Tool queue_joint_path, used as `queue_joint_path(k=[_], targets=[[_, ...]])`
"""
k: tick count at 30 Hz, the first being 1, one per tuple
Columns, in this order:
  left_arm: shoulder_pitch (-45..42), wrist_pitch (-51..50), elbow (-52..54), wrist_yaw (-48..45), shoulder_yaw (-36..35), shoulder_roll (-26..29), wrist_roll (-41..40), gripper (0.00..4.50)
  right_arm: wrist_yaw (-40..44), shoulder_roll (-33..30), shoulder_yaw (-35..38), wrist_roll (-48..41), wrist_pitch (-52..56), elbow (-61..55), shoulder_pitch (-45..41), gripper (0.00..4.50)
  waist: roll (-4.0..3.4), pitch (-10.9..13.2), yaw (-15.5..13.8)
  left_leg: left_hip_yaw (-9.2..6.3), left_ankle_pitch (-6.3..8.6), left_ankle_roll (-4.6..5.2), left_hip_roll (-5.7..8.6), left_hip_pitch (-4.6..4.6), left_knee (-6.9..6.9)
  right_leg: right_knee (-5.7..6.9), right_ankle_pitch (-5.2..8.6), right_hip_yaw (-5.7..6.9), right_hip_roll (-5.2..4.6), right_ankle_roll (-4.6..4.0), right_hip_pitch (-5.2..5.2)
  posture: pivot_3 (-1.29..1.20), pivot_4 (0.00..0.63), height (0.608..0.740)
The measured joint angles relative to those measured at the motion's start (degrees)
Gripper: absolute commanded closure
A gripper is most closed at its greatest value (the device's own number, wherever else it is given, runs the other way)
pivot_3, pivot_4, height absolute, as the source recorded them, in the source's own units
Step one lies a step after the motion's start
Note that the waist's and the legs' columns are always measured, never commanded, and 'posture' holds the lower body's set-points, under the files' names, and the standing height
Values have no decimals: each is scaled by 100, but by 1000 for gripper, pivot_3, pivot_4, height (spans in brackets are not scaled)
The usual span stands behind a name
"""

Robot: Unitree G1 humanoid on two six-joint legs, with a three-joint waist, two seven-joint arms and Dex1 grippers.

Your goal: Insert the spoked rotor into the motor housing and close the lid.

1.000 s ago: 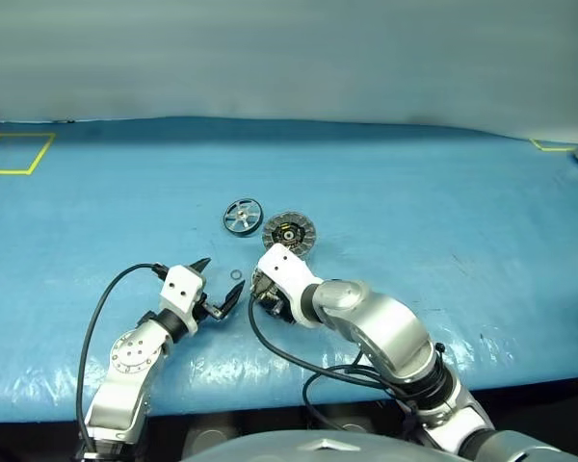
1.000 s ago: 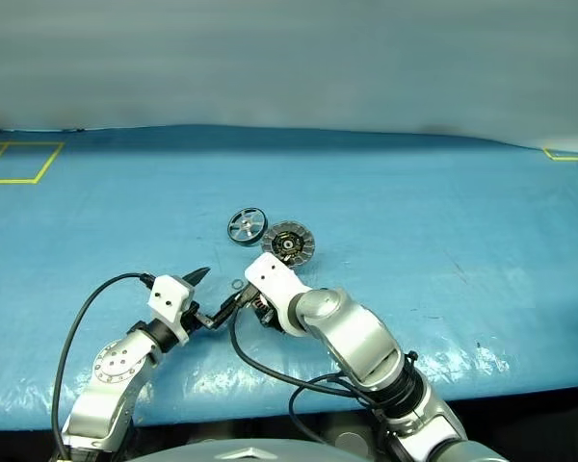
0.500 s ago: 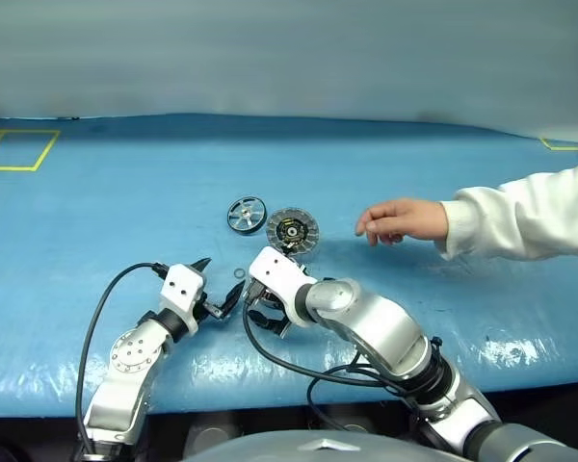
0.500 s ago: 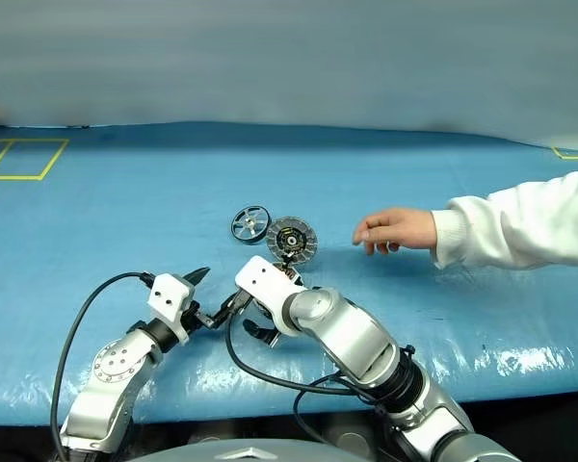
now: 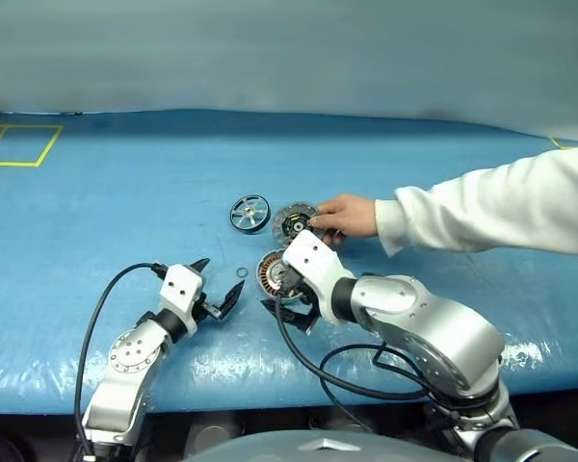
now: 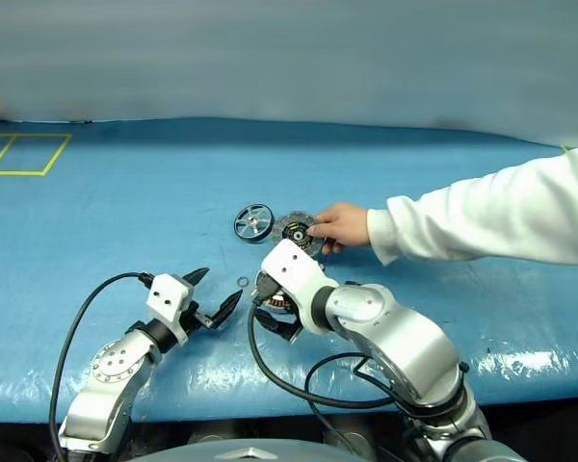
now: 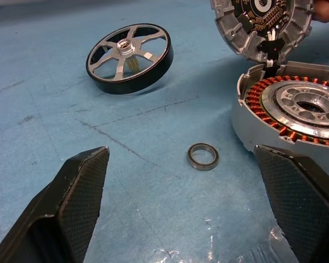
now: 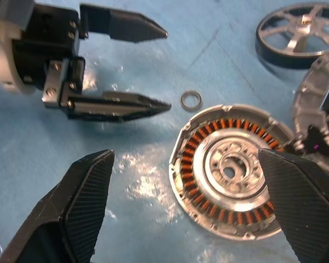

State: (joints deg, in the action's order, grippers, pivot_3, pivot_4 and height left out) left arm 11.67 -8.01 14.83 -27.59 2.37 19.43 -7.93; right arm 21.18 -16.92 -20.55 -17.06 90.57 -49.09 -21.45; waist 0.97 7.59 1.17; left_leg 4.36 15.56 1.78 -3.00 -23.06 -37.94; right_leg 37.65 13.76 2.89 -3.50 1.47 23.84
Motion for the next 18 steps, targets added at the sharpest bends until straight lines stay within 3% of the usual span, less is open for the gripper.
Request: queue_joint_path(k=[18], targets=[[-112,11,-35,-102,-14,36,-1,0,-502,-112,123,-45,-195,-8,339,79,9,19,-4,-2,-1,0,0,-2,-1,1,0,0,5,5,1,0,150,740]])
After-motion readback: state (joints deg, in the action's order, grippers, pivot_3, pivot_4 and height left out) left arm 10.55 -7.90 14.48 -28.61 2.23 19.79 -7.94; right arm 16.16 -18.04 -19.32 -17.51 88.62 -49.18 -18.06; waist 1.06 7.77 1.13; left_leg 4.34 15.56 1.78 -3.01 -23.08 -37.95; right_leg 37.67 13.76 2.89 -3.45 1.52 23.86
